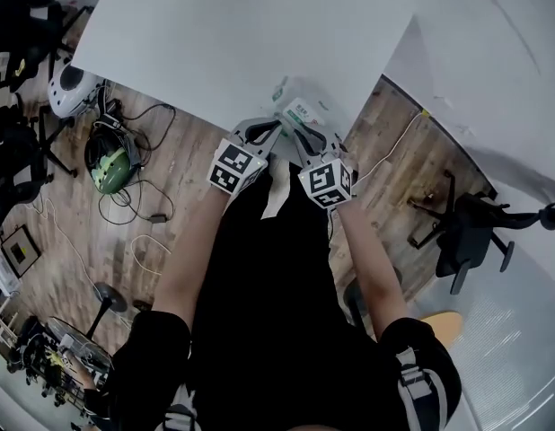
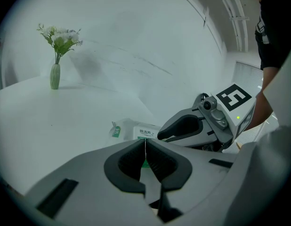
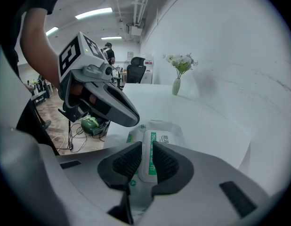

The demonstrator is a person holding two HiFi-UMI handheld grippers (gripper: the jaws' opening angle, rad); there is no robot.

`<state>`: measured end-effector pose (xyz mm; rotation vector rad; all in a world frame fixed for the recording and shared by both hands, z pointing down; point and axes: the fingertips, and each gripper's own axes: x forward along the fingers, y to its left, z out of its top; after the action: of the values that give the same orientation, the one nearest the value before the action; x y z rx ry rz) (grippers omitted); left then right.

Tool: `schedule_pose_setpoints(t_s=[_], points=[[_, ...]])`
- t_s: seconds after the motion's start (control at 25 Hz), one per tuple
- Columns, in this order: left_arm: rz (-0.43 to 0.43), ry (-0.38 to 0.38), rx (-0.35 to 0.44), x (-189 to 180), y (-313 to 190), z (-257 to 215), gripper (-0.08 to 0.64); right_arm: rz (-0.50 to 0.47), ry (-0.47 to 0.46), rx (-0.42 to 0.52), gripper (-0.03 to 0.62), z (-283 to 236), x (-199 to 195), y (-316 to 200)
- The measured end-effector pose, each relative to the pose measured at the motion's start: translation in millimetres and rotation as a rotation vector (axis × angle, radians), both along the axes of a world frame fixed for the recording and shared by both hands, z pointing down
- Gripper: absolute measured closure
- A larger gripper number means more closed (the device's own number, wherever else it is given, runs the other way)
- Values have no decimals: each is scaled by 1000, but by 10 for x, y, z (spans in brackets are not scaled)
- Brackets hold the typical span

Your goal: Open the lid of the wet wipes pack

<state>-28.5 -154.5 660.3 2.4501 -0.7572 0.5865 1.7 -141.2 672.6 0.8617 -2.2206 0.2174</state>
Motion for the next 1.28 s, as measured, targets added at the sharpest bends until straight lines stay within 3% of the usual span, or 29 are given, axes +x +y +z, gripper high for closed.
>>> schedule_pose_setpoints(t_s=[0.36,0.72,1.0,1.28], points=[[2,-1,-20,74,-26,112,535,-54,77,30,480,106,-50,-42],[-16,-5,-20,101,-51,215,535,-93,185,123,466,113,-77,-62],[-32,2,-23,120,-55,318,535,-71,186,151,449,115,-45,-83],[-64,41,-10,101,-40,328,535,-58,136,113,456,136,-49,-73]])
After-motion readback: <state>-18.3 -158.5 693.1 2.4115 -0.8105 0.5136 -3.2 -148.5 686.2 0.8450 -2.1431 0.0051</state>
